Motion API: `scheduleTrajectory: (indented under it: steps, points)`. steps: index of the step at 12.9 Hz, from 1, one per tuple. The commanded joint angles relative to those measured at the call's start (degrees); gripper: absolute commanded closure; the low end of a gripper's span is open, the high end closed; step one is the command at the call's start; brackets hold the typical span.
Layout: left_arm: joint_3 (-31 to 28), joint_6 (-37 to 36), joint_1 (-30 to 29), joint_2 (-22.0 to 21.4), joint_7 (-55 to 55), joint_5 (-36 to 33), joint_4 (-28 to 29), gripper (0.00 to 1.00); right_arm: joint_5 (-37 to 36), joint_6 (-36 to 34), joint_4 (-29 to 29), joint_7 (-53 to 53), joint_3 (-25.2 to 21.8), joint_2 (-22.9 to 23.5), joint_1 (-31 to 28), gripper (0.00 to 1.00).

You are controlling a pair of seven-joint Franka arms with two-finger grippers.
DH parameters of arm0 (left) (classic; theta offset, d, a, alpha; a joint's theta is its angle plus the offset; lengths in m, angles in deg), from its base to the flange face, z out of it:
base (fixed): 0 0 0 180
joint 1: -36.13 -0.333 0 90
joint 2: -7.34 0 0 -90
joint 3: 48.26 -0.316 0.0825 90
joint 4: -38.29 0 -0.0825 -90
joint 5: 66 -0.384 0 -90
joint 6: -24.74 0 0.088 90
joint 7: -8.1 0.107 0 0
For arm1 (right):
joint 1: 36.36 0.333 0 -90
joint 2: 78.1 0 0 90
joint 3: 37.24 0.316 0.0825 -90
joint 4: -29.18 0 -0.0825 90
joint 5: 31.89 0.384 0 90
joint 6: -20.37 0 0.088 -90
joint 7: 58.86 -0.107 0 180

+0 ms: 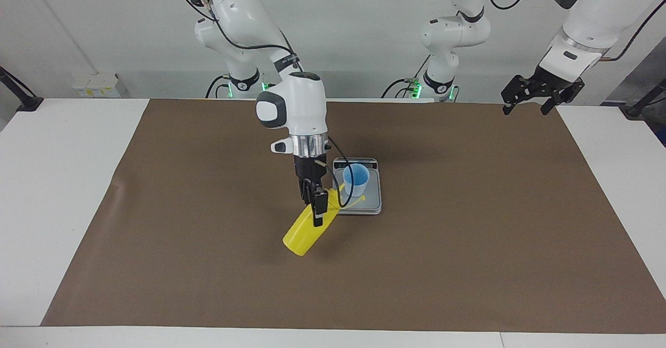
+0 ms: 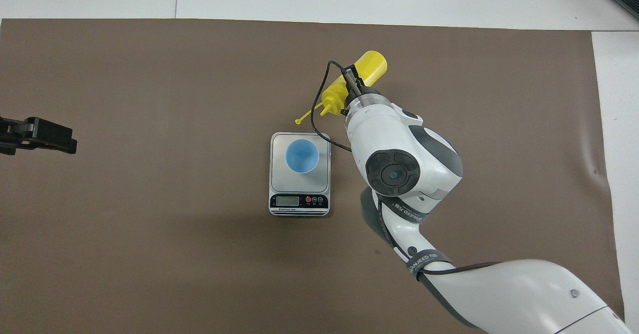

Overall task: Pour seasoning into cup on scale with both arms
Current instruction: 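Tilt the bottle nozzle-down over the blue cup with the right gripper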

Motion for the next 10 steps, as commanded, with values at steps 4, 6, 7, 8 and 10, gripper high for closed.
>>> scheduleTrajectory:
  steps: [4, 6, 7, 8, 10]
  points:
    - [0.35, -0.58, -0.56, -0.78, -0.57, -0.8, 0.86, 0.0, -28.09, 1.25, 5.02, -20.95, -0.08, -5.14, 1.57, 1.0]
    - [0.35, -0.58, -0.56, -0.78, -0.57, -0.8, 0.86, 0.0, -36.73, 1.25, 6.0, -26.25, 0.01, -5.94, 2.45, 1.0]
    - [0.35, -0.58, -0.56, -0.78, -0.57, -0.8, 0.86, 0.0, -39.29, 1.16, 5.65, -27.4, 0.01, -5.94, 2.8, 1.0]
    - [0.35, -0.58, -0.56, -0.78, -0.57, -0.8, 0.86, 0.0, -40.54, 1.16, 5.39, -27.93, -0.08, -5.94, 3.15, 1.0]
    - [0.35, -0.58, -0.56, -0.78, -0.57, -0.8, 0.86, 0.0, -43.09, 0.98, 5.39, -28.11, -0.08, -6.03, 3.16, 1.0]
